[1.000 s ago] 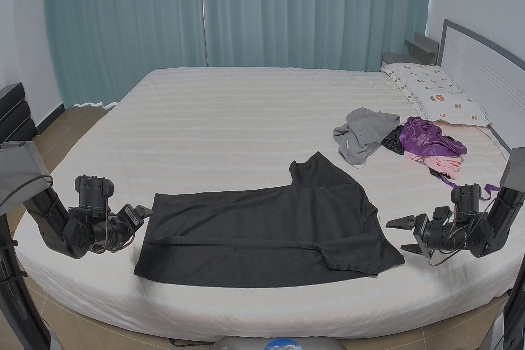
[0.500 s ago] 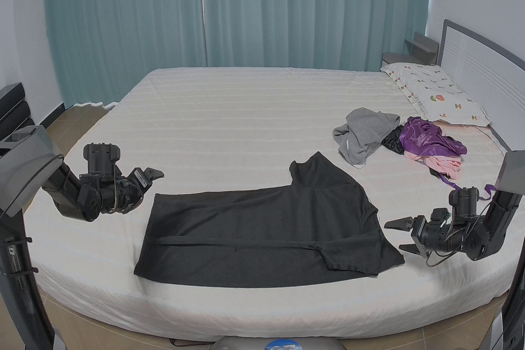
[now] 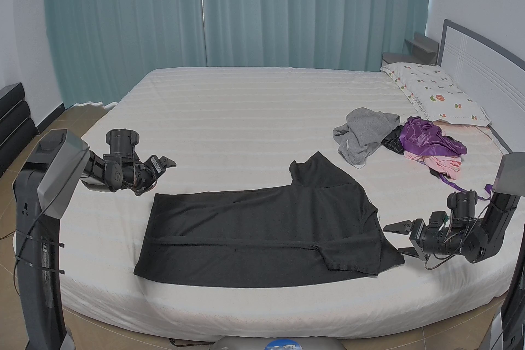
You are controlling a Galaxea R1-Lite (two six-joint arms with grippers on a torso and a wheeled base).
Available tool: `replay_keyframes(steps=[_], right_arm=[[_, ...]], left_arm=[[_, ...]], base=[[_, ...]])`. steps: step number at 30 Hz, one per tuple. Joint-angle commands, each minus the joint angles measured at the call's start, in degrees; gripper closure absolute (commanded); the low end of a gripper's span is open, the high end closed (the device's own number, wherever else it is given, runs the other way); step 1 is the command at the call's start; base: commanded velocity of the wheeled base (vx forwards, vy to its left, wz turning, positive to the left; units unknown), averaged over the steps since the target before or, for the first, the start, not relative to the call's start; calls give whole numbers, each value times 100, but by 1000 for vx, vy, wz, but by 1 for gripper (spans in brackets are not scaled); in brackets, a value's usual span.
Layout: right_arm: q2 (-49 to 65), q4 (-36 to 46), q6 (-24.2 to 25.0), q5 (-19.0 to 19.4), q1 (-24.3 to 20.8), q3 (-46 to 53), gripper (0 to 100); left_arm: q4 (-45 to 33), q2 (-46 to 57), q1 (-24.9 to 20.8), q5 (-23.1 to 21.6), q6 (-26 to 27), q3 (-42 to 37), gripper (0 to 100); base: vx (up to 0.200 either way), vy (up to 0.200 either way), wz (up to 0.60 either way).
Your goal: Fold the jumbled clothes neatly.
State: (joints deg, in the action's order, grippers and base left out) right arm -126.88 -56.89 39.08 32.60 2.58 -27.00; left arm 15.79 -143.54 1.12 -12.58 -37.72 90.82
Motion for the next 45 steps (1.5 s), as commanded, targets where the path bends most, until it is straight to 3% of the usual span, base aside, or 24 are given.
replay_keyframes(steps=[1,6,23,24,36,38,45], right_arm=[[-39,-15,-32,-34,-30,46,0],[-39,-24,-32,-61,-39,63,0],[-39,-24,-50,-61,-39,72,0],[-39,-24,-50,-61,-39,72,0],[-47,-24,-50,-61,-39,72,0],[-47,-24,-50,-61,-39,72,0],[-47,-24,-67,-61,-48,81,0]], left_arm=[[12,-754,2,98,36,507,0],[3,-903,-7,502,36,727,0],[3,-1035,-7,529,28,771,0],[-5,-1026,-7,529,19,771,100],[-14,-1026,72,590,-43,665,100],[56,-974,160,757,-60,595,100],[232,-965,187,871,-412,595,100]], base=[[0,0,0],[0,0,0],[0,0,0],[0,0,0],[0,0,0],[0,0,0],[0,0,0]])
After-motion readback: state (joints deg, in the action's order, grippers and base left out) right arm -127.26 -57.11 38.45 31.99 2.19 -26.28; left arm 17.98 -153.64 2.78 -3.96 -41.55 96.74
